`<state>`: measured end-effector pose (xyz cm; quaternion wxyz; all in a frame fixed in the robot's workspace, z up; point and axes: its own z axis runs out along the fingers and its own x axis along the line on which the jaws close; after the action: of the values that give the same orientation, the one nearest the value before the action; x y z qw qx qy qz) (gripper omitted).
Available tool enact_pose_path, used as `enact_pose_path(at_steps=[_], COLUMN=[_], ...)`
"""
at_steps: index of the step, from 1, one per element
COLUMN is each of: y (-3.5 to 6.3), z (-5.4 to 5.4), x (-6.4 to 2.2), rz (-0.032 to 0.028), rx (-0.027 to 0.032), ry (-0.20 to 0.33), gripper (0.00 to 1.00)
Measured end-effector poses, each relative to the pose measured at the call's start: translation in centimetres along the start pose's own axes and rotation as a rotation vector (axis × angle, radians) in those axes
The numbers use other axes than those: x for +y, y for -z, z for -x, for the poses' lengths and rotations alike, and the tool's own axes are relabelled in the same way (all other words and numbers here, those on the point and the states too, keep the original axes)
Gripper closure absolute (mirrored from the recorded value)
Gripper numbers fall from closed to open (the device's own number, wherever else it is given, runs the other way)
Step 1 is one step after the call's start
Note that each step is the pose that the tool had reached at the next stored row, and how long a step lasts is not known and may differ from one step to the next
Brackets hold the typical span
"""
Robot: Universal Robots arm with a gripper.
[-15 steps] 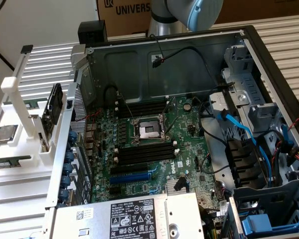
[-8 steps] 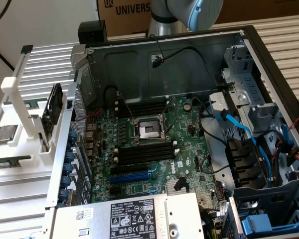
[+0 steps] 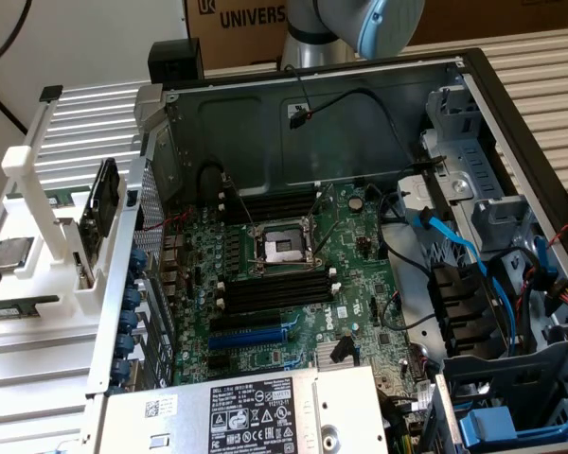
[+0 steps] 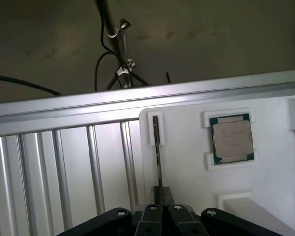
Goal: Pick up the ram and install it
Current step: 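Pick up the ram and move it above insertion slot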
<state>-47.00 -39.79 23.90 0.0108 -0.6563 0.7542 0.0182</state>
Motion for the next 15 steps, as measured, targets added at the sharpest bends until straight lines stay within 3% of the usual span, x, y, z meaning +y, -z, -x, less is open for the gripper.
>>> enact_pose_path(at_steps=[8, 15], y=[-1.16, -1.17], z=[0.08, 0.08], x=[-0.59, -0.59], rz=[0.0090, 0.0090], rx=[0.0015, 0.0015], ry=[0.000, 0.000], gripper=[0.90, 0.90])
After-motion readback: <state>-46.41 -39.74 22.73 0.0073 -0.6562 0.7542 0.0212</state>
